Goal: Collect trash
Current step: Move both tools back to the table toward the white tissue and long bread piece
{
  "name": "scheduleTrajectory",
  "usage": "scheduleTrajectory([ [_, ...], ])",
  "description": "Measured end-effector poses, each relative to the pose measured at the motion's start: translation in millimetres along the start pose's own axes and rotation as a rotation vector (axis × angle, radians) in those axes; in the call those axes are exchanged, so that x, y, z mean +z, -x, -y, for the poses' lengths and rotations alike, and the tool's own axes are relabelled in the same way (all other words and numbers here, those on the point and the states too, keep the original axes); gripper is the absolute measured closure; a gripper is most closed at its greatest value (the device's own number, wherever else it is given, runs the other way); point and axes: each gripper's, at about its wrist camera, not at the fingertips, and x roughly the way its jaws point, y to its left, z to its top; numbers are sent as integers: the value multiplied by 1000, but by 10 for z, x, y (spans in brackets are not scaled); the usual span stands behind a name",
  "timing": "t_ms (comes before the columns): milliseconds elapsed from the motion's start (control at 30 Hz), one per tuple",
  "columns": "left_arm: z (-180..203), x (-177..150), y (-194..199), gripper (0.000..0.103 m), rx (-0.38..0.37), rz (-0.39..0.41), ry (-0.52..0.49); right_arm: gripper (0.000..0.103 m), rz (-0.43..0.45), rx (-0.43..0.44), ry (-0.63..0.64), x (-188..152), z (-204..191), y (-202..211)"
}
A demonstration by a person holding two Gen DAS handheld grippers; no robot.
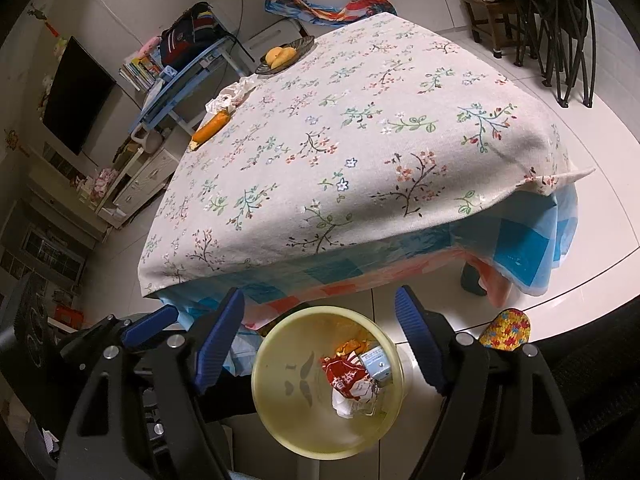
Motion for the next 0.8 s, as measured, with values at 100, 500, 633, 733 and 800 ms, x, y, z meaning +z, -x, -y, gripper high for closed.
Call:
scheduleTrajectory([
  [100,-18,6,10,43,8,9,6,28,6,1,1,10,6,16],
  [500,-491,264,162,35,84,114,162,26,30,4,105,102,-292,13],
  [633,-840,399,183,34,123,135,239,26,29,17,115,201,-362,-43],
  [733,-1063,499,202,29,143,158,279,26,26,22,124,288,-414,-105],
  [800,-1178,564,198,27,151,168,290,26,22,20,135,351,-442,-150],
])
